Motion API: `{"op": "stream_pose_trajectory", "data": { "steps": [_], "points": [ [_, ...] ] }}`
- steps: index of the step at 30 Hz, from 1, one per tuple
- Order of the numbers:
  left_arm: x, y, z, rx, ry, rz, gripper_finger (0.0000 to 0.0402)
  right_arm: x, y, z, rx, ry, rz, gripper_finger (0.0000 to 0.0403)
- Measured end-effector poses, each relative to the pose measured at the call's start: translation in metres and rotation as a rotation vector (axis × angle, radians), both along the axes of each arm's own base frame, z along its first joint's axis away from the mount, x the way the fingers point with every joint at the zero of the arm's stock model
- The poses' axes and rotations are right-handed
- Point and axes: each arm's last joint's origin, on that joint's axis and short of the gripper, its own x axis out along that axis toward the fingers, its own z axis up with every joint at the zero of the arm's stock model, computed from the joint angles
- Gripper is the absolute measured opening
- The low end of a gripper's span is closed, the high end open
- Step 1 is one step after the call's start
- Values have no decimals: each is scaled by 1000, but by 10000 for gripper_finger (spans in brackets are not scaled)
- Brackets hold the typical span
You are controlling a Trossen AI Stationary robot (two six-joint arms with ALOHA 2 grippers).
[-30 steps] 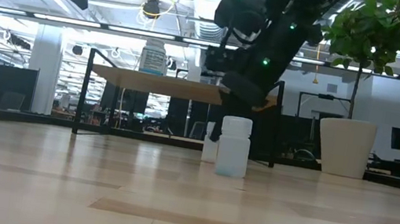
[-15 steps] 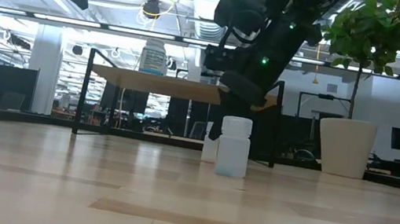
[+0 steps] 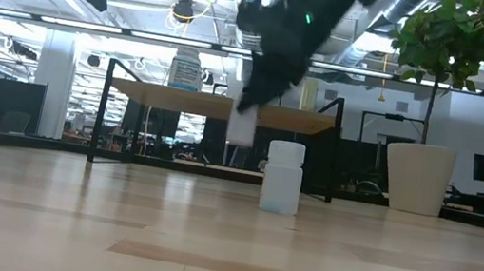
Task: Pick and place medicine bottles onto shelf by color
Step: Put the top transparent pill bottle on the shelf aligned with the other transparent pill bottle
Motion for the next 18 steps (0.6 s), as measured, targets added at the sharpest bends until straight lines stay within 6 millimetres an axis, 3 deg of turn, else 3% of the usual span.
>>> {"op": "stream_pose_trajectory", "data": {
  "steps": [4, 10, 14, 18],
  "points": [
    [0, 0, 0, 0, 0, 0, 228, 10, -4, 40, -53, -46, 69, 153],
    [0, 0, 0, 0, 0, 0, 228, 17, -28, 94, -148, -145, 107, 142],
    [0, 0, 0, 0, 0, 0, 228, 16, -54, 114, -187, -190, 73, 150],
    [0, 0, 0, 2, 0, -2, 228, 10, -87, 118, -198, -191, 0, 148]
  ]
}}
